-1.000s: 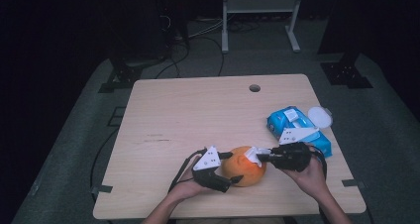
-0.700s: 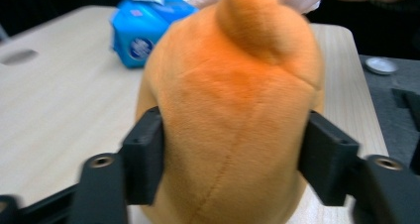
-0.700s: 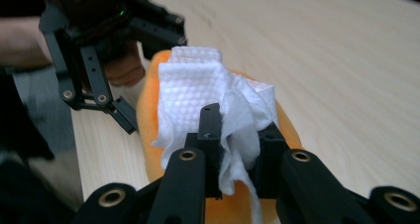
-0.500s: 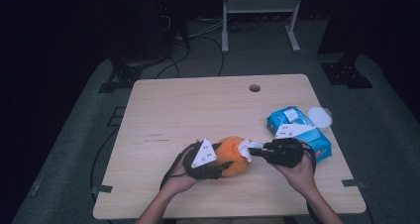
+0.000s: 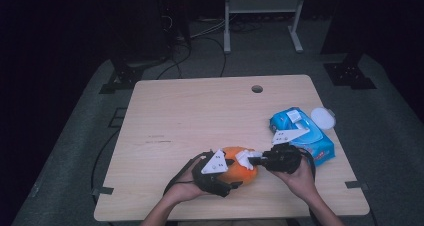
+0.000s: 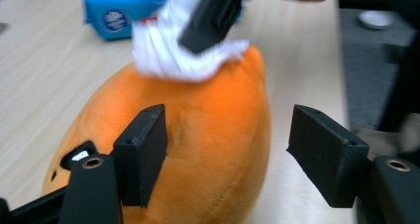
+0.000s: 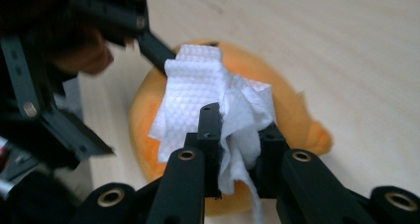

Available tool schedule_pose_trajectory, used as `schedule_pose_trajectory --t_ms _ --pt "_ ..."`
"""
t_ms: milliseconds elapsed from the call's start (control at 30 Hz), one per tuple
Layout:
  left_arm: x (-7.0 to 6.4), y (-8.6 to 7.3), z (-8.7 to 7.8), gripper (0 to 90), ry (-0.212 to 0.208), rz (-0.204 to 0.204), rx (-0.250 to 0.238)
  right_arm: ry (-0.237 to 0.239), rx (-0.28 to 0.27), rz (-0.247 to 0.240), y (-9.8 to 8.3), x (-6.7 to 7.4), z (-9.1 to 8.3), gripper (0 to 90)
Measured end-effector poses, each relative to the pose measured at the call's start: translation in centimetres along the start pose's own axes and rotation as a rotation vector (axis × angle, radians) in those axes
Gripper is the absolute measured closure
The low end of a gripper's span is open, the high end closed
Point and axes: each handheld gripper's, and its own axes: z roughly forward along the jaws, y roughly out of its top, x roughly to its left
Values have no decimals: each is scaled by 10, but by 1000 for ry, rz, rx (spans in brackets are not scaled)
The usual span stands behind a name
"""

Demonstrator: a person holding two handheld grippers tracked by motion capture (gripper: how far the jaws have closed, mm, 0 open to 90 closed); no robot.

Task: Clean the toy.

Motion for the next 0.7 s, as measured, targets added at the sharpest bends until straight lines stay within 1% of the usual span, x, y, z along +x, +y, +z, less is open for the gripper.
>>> schedule_pose_trajectory --t_ms 33,67,133,167,200,233,300,333,400,433,467,500,533,567,633,700 --pt "1 1 -3 304 -9 -8 -14 18 17 -3 -2 0 0 771" --pt "3 3 -5 282 -6 -9 -29 32 25 -13 -4 1 0 770" --pt "7 6 -7 220 27 4 -46 44 44 -30 -7 3 -2 770" --pt "9 7 -8 199 30 -1 -54 53 51 -38 -9 4 -3 770" --pt "9 7 -8 191 30 -1 -54 53 51 -38 -9 4 -3 770" --pt "16 9 -6 179 20 -11 -78 82 64 -63 -13 7 -3 770" --pt "22 11 -2 174 -2 -13 -91 108 76 -94 -16 10 -2 769" --pt "25 11 1 174 -15 -13 -82 115 81 -108 -17 11 -3 769" --pt "28 10 8 175 -32 -9 -29 115 76 -124 -18 13 -5 772" --pt "29 8 12 174 -43 -17 -6 120 72 -123 -19 12 -8 774" --pt "30 5 14 174 -60 -20 -3 132 65 -120 -21 10 -11 774" --pt "31 3 15 174 -68 -30 -12 142 54 -103 -22 8 -14 775" --pt "31 3 15 174 -68 -30 -12 142 54 -103 -22 8 -14 775" --pt "33 1 16 174 -74 -61 -19 153 39 -73 -27 2 -21 775" --pt "34 -3 17 169 -78 -80 -28 149 35 -53 -32 -2 -27 776" --pt "34 -5 19 173 -70 -95 -32 127 41 -48 -36 -4 -33 774"
